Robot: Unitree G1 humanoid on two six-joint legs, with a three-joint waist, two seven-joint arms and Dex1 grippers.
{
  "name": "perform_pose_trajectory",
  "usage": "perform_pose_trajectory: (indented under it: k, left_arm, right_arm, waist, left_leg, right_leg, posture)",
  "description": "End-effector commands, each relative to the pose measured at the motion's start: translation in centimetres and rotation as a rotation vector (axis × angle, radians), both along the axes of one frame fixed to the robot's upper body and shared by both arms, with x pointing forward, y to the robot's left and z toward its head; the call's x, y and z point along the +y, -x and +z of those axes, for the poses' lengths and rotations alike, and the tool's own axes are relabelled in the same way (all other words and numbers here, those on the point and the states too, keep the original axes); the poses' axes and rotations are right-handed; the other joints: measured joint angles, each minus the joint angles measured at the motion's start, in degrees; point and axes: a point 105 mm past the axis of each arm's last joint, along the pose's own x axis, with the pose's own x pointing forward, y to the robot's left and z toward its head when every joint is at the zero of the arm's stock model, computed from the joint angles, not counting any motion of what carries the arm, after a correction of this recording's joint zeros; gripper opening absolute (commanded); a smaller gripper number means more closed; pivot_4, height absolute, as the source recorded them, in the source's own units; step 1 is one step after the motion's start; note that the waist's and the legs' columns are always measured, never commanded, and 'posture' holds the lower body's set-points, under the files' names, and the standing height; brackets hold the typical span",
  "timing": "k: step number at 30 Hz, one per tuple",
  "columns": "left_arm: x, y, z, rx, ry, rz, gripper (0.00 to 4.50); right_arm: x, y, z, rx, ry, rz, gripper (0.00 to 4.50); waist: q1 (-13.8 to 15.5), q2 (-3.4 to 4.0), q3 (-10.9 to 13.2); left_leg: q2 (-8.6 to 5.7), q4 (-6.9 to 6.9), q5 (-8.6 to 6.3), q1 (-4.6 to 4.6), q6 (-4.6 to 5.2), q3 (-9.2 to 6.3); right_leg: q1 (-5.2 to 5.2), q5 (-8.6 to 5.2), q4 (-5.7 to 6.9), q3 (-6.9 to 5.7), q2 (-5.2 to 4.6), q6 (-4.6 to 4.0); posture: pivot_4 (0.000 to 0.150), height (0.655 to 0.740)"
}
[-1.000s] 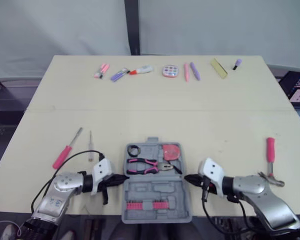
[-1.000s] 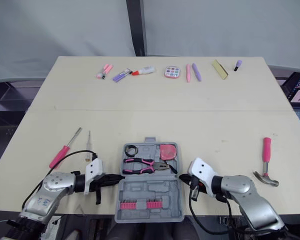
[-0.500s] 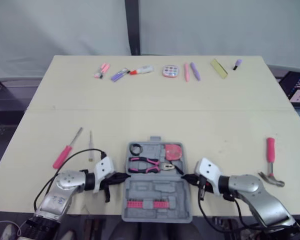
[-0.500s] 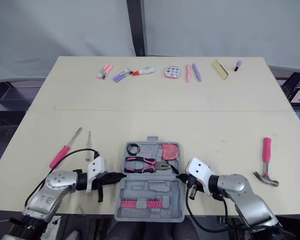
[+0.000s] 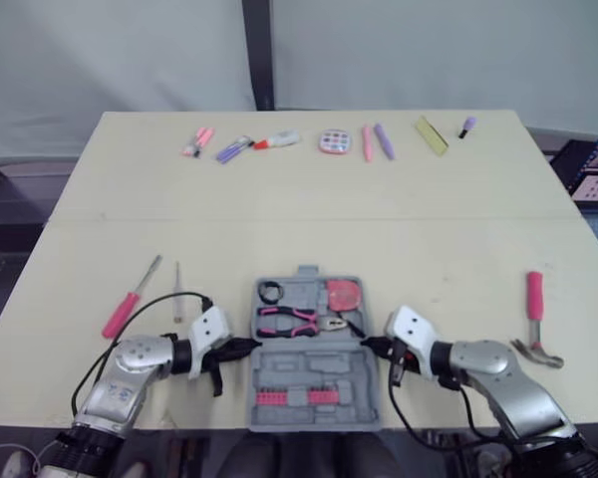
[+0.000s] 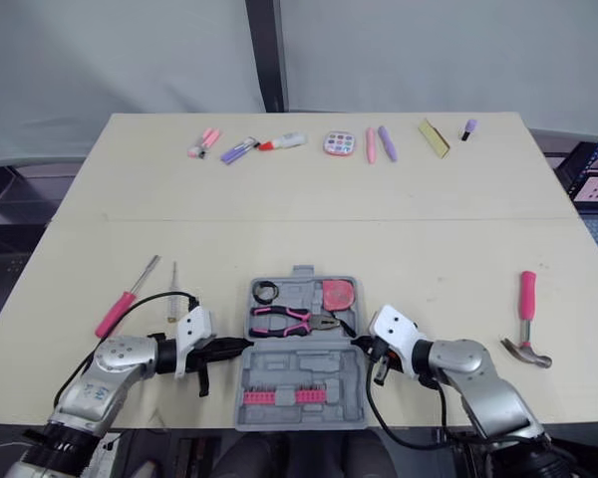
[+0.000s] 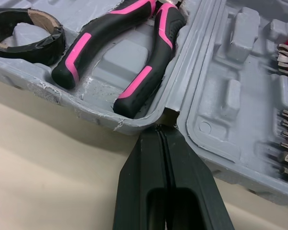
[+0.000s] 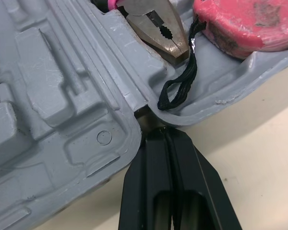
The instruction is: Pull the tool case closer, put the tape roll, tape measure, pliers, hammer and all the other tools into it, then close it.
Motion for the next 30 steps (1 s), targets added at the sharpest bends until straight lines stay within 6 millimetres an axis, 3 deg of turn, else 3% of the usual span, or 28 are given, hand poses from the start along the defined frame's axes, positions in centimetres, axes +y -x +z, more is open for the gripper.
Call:
perform_pose_trajectory:
  k: [1, 12, 30]
  left_arm:
    - [-0.4, -0.3, 0.6, -0.027, 0.024, -0.009, 0.00]
    - [-0.5, -1.4, 0.9, -0.044, 0.031, 0.012, 0.00]
    - [-0.5, -1.6, 0.8, -0.048, 0.038, 0.028, 0.00]
  right_arm:
    - [0.4, -0.4, 0.5, -0.031, -0.011, -0.002, 0.09]
    - [0.7, -0.9, 0.7, -0.043, -0.016, -0.004, 0.09]
    - [0.9, -1.5, 0.9, -0.061, -0.021, -0.012, 0.09]
  waist:
    - [-0.07, 0.01, 0.00]
    - [-0.13, 0.01, -0.01]
    - [-0.15, 0.01, -0.01]
  left_leg:
    - [0.00, 0.00, 0.00, 0.00, 0.00, 0.00]
    - [0.01, 0.01, 0.00, 0.00, -0.01, 0.00]
    - [0.01, 0.02, 0.00, 0.00, -0.01, 0.00]
  right_leg:
    - [-0.01, 0.00, 0.02, 0.00, 0.00, 0.00]
    - [-0.04, 0.00, 0.09, -0.02, 0.01, 0.00]
    - [-0.09, 0.00, 0.15, -0.02, 0.01, 0.00]
  posture:
    - [0.150, 0.7400]
    - [0.150, 0.7400]
    - [0.150, 0.7400]
